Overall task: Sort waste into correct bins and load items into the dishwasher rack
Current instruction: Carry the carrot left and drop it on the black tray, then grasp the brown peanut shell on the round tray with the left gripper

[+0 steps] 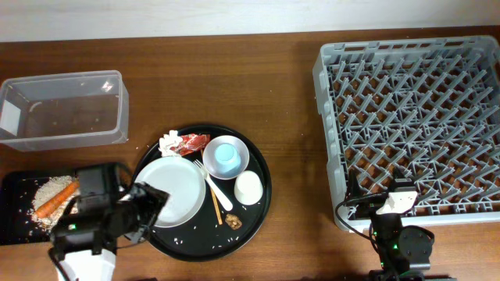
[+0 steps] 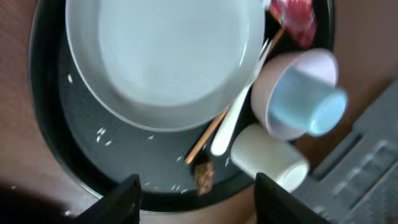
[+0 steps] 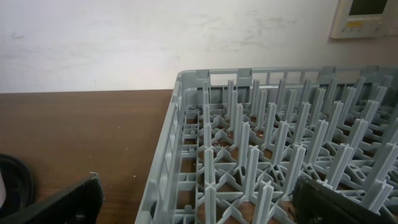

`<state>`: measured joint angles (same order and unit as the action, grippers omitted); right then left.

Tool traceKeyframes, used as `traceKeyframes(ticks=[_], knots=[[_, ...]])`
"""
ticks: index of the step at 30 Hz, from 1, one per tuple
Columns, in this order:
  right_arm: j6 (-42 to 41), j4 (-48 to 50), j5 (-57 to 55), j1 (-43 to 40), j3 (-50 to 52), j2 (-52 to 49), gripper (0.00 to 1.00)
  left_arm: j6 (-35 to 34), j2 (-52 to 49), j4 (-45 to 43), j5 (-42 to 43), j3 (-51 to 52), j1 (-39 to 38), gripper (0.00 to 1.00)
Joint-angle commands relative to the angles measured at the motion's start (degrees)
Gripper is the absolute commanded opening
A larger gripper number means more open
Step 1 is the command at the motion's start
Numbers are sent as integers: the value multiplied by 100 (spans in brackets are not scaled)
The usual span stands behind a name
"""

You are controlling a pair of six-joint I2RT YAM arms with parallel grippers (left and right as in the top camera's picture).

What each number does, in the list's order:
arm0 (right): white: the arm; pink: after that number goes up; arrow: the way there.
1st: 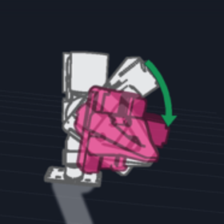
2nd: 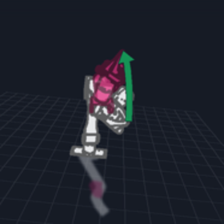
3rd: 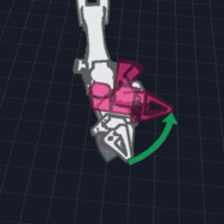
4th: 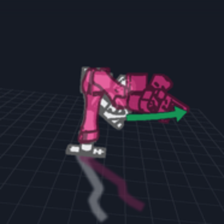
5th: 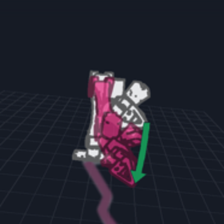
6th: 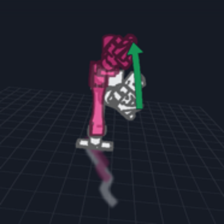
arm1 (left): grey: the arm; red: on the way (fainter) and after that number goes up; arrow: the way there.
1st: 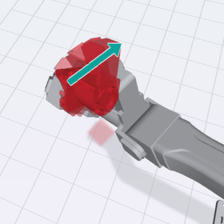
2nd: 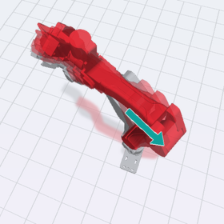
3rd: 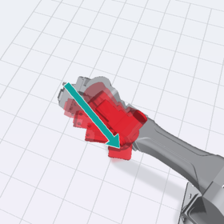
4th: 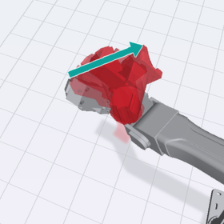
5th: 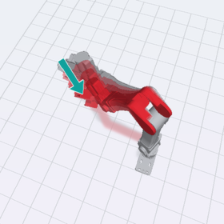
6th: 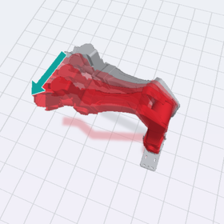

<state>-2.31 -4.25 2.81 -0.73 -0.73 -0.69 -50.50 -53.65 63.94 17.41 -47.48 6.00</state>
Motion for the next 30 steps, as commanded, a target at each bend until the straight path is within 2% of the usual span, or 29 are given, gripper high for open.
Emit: traceKeyframes(ticks=[1,6,12,18,30], knots=[[39,-7,-9,31,42,37,99,42,-212,83,74,-20,-1250,57],[39,-7,-9,31,42,37,99,-74,-1088,-199,57,0,-2612,57],[39,-7,-9,31,42,37,99,-173,-2398,-1082,57,72,-3405,57],[39,-7,-9,31,42,37,99,-278,-3486,-1746,-48,72,-3515,54],[39,-7,-9,31,42,37,99,-299,-3565,-2227,-46,472,-3639,52]])
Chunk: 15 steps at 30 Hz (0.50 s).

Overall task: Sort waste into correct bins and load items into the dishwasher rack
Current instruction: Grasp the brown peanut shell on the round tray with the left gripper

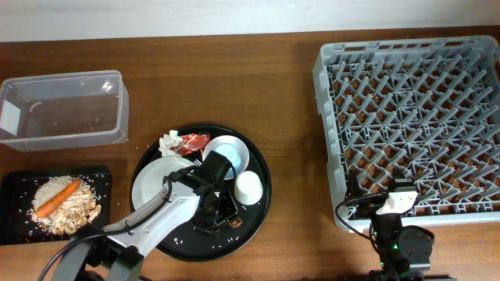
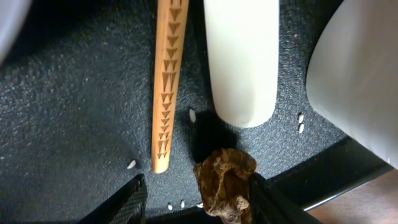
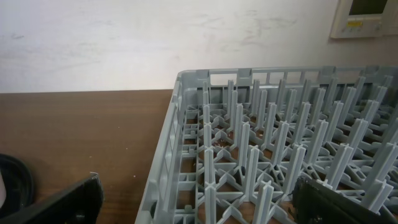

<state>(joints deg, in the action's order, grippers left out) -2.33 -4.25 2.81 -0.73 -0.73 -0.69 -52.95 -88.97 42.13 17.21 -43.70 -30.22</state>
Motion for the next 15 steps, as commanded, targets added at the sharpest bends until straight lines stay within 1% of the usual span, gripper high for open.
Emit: traceKeyframes(ticks=[1,8,12,13,14,15], knots=[[42,-7,-9,31,42,37,99,-55,-33,-92,-26,94,-17,50],[42,-7,-9,31,42,37,99,-57,-33,-122,170,92,-15,33],[42,-7,-9,31,42,37,99,-57,-26,-122,299,92,-15,30],[42,-7,-9,31,42,37,99,-57,-26,-120,295,92,-15,28],[42,-7,-9,31,42,37,99,-57,-26,-122,297,92,-15,24],[42,-7,-9,31,42,37,99,-57,-26,-122,295,92,-15,22]])
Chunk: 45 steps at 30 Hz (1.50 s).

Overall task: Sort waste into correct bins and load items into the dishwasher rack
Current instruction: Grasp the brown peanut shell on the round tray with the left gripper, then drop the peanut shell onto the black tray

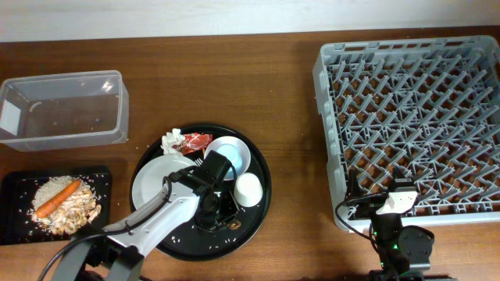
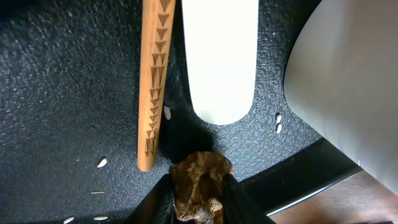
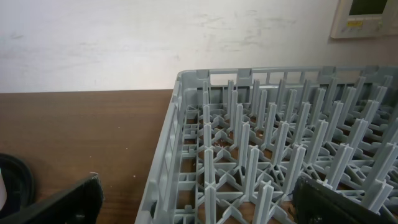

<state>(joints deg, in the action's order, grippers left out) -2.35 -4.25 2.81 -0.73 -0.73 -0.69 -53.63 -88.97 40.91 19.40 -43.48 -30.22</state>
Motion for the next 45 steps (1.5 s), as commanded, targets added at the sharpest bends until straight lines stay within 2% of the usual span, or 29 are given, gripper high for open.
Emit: traceKeyframes(ticks=[1,2,4,8,12,16,19,21,26,28,31,33,34,37,38,40,45], knots=[[44,-7,-9,31,42,37,99,13,-26,2,79,70,-15,22],[44,-7,-9,31,42,37,99,13,-26,4,79,70,-15,22],[44,-7,-9,31,42,37,99,13,-26,4,79,63,-15,13],[44,-7,-9,31,42,37,99,13,205,85,79,-17,-11,12],[44,-7,-9,31,42,37,99,15,1086,369,72,-155,76,12],[44,-7,-9,31,42,37,99,81,2096,590,50,-201,955,12],[44,-7,-9,31,42,37,99,212,2828,472,-291,-225,2295,12],[44,-7,-9,31,42,37,99,278,2975,310,-498,-262,2949,12],[44,-7,-9,31,42,37,99,262,2780,-662,-997,-282,4977,13],[44,-7,-9,31,42,37,99,-17,2555,-708,-1399,-282,5613,13],[44,-7,-9,31,42,37,99,-33,2111,-704,-1733,-282,6288,13],[44,-7,-9,31,42,37,99,-33,1779,-706,-1759,-282,6537,13],[44,-7,-9,31,42,37,99,-35,1534,-719,-1886,-282,6651,20],[44,-7,-9,31,42,37,99,-33,1060,-813,-1967,-282,6885,20],[44,-7,-9,31,42,37,99,-31,1029,-833,-1969,-282,6920,20],[44,-7,-9,31,42,37,99,-31,1034,-968,-1985,-286,7020,35],[44,-7,-9,31,42,37,99,555,1353,-981,-1539,-483,7025,37]])
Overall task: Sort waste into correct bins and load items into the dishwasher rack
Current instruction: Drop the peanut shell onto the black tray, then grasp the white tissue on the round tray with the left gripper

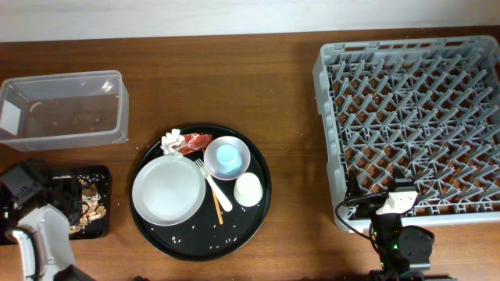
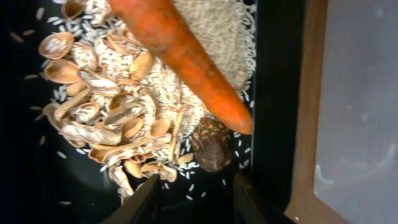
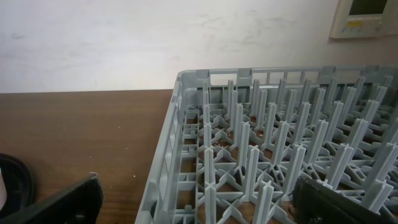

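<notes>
A brown food lump (image 2: 211, 144) lies in the black food-waste tray (image 2: 273, 93), beside an orange carrot (image 2: 186, 65), rice and nut shells. My left gripper (image 2: 198, 202) hovers just over the lump, open, with nothing in it; in the overhead view the left gripper (image 1: 66, 204) sits over the tray (image 1: 103, 173) at the far left. The round black tray (image 1: 244, 228) carries a white plate (image 1: 164, 190), a bowl with a blue cup (image 1: 227, 157), a white cup (image 1: 248, 188), a spoon, a chopstick (image 1: 216, 204), a red wrapper (image 1: 192, 141) and a tissue. My right gripper (image 3: 199, 208) stands open at the grey rack (image 1: 324, 117).
A clear plastic bin (image 1: 121, 109) stands at the back left, above the food-waste tray. The dishwasher rack fills the right side, with no items among its prongs (image 3: 261, 143). Bare wooden table (image 1: 289, 94) lies between the round tray and the rack.
My left gripper was shut on the brown lump over the round tray. Now it is open over the food-waste tray at the far left, and the lump lies there by the carrot.
My left gripper first stood open at the round tray's left edge. Then it was open around the brown lump near the chopstick, then shut on it. Now the lump lies in the food-waste tray and is gone from the round tray. The right arm stayed still.
</notes>
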`<state>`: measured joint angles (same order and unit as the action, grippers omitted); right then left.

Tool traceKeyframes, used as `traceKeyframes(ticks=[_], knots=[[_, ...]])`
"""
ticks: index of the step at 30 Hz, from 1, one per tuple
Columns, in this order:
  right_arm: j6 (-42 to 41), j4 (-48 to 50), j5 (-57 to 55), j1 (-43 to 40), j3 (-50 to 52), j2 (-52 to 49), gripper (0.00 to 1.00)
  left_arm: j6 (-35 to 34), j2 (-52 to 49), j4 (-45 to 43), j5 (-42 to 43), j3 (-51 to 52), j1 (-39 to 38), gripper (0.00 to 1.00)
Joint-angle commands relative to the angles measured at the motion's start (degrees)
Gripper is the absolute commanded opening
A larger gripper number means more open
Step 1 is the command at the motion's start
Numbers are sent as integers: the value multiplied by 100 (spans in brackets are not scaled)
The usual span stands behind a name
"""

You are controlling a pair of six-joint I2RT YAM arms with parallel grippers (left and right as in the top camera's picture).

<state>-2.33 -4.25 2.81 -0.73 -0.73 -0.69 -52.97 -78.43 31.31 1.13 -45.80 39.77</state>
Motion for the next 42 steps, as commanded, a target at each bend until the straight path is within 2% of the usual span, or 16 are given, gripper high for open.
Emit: traceKeyframes(ticks=[1,5,6,8,10,12,15,17,18,19,21,22,30,33,36,42], knots=[[42,-7,-9,31,42,37,99,673,507,-9,487,-313,24,37],[42,-7,-9,31,42,37,99,793,1552,37,1351,-409,-118,38],[42,-7,-9,31,42,37,99,811,1882,26,1641,-409,-278,54],[42,-7,-9,31,42,37,99,807,2227,-138,2275,-409,-557,99],[42,-7,-9,31,42,37,99,1093,2417,-236,2907,-409,-855,99],[42,-7,-9,31,42,37,98,2153,2371,-990,4151,-448,-1360,99],[42,-7,-9,31,42,37,99,2280,2013,-627,4100,-1064,-2044,99],[42,-7,-9,31,42,37,99,2962,1377,704,3375,-2216,-2555,99],[42,-7,-9,31,42,37,99,3305,994,1589,2621,-2903,-2804,99],[42,-7,-9,31,42,37,99,3539,299,2769,1414,-3875,-3226,99],[42,-7,-9,31,42,37,99,3552,-608,3519,225,-4765,-3744,99],[42,-7,-9,31,42,37,99,3552,-903,3521,118,-4787,-3862,99],[42,-7,-9,31,42,37,99,3550,-2577,3429,271,-4782,-4006,98],[42,-7,-9,31,42,37,99,3547,-2994,3233,208,-4782,-4280,81],[42,-7,-9,31,42,37,99,3117,-3351,3123,-109,-4782,-4336,72],[42,-7,-9,31,42,37,99,3119,-4155,3115,-203,-4782,-4336,72]])
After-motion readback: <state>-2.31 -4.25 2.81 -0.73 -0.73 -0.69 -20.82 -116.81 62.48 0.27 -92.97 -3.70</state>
